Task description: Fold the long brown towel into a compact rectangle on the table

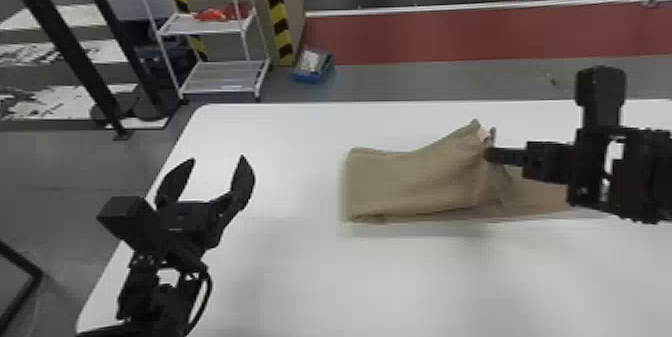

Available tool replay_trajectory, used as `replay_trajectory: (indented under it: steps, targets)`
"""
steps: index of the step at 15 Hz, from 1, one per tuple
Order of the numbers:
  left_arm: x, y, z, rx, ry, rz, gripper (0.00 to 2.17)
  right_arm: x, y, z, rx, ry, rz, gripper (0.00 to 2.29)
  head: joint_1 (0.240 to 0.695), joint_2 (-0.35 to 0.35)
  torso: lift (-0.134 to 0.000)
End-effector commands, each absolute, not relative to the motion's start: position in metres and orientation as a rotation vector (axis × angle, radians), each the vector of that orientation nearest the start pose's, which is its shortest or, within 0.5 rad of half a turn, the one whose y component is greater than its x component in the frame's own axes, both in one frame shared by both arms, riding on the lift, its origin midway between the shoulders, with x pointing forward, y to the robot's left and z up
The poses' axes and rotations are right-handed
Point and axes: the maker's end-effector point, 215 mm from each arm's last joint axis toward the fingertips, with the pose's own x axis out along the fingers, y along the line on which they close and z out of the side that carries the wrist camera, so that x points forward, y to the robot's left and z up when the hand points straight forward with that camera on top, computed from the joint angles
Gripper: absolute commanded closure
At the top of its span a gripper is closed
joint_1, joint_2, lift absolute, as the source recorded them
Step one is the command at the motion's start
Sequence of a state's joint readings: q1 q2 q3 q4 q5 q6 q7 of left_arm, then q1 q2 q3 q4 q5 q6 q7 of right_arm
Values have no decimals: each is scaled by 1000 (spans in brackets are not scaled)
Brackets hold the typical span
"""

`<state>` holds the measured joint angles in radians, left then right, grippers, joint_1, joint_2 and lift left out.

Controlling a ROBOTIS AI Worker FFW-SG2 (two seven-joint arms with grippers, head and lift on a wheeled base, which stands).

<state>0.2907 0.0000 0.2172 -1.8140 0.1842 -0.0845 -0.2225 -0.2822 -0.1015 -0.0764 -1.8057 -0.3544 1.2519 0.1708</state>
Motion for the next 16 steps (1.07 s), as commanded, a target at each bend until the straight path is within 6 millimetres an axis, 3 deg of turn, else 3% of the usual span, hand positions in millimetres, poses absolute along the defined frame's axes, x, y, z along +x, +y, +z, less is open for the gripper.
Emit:
replay_trajectory:
  steps: [1, 3, 4, 6, 8, 9, 11, 13, 14, 16]
  targets:
    - [493, 315, -331, -102, -85, 7, 66, 576, -197, -328, 256, 649, 329, 1214, 695, 133, -123]
    - [491, 321, -332, -104, -92, 16, 66, 569, -220, -339, 252, 665, 288, 1214, 695, 128, -123]
    - [492, 321, -334, -107, -89, 17, 66, 565, -228, -361, 267, 709, 266, 1214, 695, 118, -123]
    - [494, 318, -334, -108, -90, 11, 66, 569, -230, -381, 276, 728, 253, 1214, 695, 105, -123]
    - [494, 319, -334, -106, -90, 11, 70, 573, -231, -380, 278, 732, 251, 1214, 695, 93, -123]
    - [493, 319, -334, -105, -89, 12, 70, 572, -232, -364, 283, 716, 264, 1214, 695, 92, -123]
    - [492, 323, -335, -105, -88, 20, 70, 563, -256, -328, 289, 670, 261, 1214, 695, 91, -123]
    - [493, 325, -336, -106, -87, 22, 70, 559, -289, -329, 298, 662, 210, 1214, 695, 82, -123]
    - [494, 321, -335, -107, -88, 14, 70, 560, -301, -347, 320, 700, 187, 1214, 695, 63, -123]
    - [496, 315, -334, -108, -90, 4, 70, 580, -309, -354, 325, 673, 167, 1214, 695, 37, -123]
